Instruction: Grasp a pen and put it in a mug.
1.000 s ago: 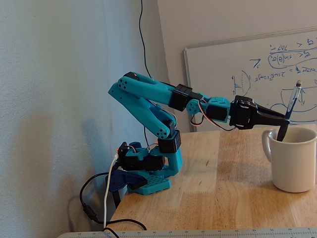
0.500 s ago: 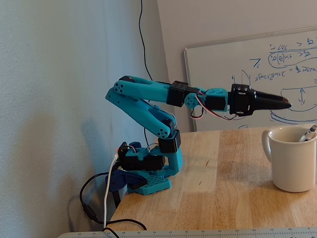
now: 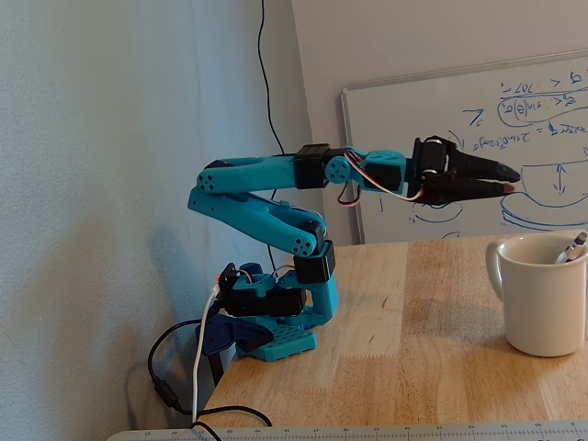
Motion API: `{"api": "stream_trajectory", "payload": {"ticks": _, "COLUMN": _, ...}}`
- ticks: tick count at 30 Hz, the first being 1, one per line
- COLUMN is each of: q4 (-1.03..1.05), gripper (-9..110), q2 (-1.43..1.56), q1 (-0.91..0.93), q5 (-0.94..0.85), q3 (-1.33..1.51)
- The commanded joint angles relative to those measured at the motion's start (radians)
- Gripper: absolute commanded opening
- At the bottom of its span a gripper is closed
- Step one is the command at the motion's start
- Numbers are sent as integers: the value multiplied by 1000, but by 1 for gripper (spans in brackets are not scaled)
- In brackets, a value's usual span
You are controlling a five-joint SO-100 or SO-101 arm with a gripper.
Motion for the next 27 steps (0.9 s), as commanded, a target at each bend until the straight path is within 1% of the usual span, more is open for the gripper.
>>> {"api": "stream_trajectory", "payload": {"ticks": 1, "q4": 210, "gripper": 7, "q2": 135, "q1": -5, "q5": -288, "q3": -74}}
{"api": "stream_trajectory", "payload": {"ticks": 4, "q4": 380, "gripper": 5, "q2": 218, "q1": -5, "q5": -443, "q3": -57}}
{"api": "stream_trajectory", "payload": {"ticks": 7, "q4": 554, "gripper": 4, "q2": 324, "q1": 8, "q5": -529, "q3": -14}}
{"api": "stream_trajectory", "payload": {"ticks": 13, "q4": 802, "gripper": 4, "q2": 541, "q1": 11, "q5": -557, "q3": 91}}
{"api": "stream_trajectory", "payload": {"ticks": 16, "q4": 887, "gripper": 4, "q2": 615, "q1": 31, "q5": -566, "q3": 140}}
{"api": "stream_trajectory", "payload": {"ticks": 19, "q4": 946, "gripper": 3, "q2": 618, "q1": 37, "q5": -568, "q3": 156}}
{"api": "stream_trajectory", "payload": {"ticks": 27, "q4": 1025, "gripper": 4, "q2": 615, "q1": 46, "q5": -568, "q3": 204}}
